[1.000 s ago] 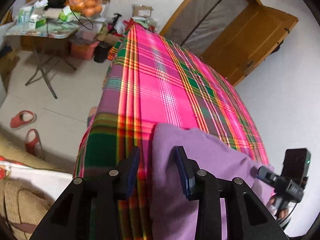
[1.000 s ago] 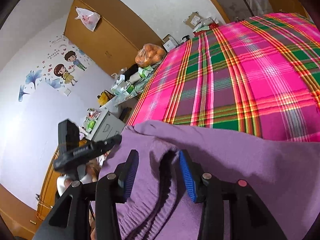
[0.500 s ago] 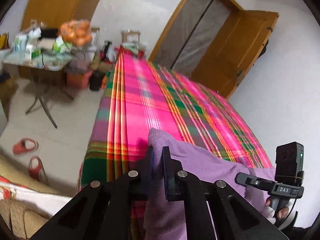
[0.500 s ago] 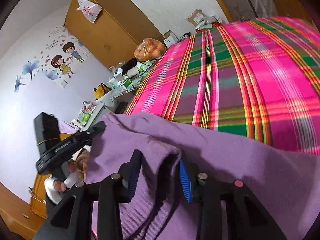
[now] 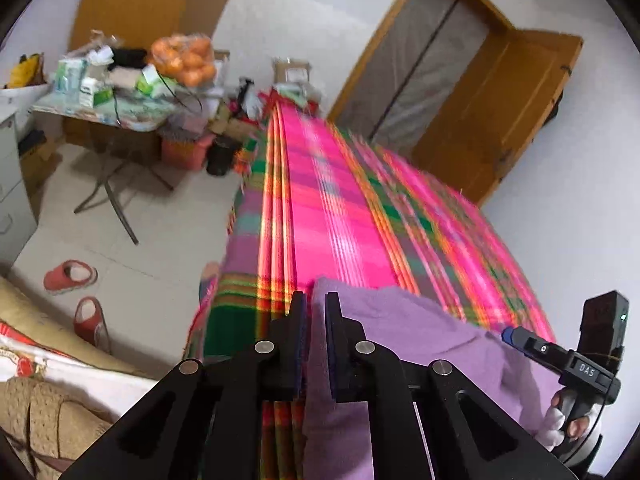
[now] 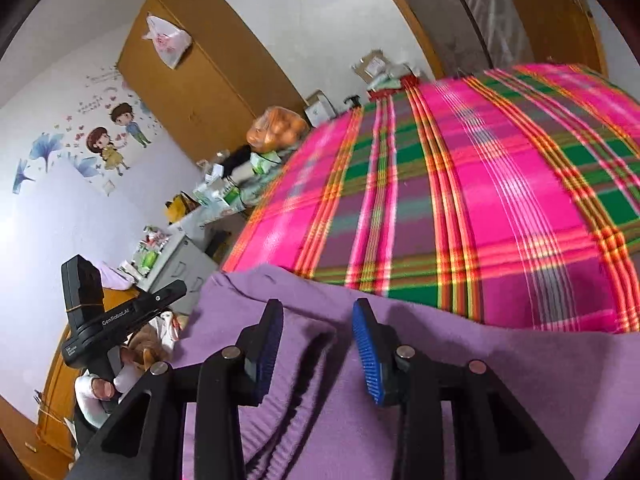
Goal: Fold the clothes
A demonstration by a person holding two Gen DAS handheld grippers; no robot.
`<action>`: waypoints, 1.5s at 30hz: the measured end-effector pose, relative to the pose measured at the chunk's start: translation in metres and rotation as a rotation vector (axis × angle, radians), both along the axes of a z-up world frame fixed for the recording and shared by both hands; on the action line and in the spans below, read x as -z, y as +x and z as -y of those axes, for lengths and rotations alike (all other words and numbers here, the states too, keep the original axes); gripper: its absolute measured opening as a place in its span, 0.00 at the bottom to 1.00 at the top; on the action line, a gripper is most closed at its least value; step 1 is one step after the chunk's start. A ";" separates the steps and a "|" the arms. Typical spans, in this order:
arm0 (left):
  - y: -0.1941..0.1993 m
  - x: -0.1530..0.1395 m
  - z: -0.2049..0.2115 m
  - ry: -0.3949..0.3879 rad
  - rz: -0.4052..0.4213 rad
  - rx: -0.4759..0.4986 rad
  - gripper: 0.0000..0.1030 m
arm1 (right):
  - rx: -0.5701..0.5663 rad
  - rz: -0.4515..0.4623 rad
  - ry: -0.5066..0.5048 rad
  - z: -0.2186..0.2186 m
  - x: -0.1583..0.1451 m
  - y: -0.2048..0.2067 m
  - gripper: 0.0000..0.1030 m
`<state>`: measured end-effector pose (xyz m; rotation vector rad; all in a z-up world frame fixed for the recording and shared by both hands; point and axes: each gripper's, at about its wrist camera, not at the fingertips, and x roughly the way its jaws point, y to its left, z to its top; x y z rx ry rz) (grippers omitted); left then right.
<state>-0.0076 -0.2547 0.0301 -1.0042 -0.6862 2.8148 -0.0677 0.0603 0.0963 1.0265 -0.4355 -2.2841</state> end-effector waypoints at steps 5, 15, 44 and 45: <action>0.018 0.001 -0.025 -0.011 -0.001 0.066 0.08 | -0.107 -0.032 0.009 0.030 -0.010 0.007 0.37; 0.014 0.025 -0.063 -0.062 0.093 0.141 0.10 | -0.120 0.031 0.056 0.043 0.009 -0.004 0.30; 0.115 0.034 -0.133 -0.053 -0.074 0.105 0.10 | -0.210 -0.114 0.196 0.025 0.016 0.091 0.40; 0.115 0.033 -0.134 -0.055 -0.073 0.107 0.10 | -0.209 -0.108 0.183 0.023 0.016 0.090 0.40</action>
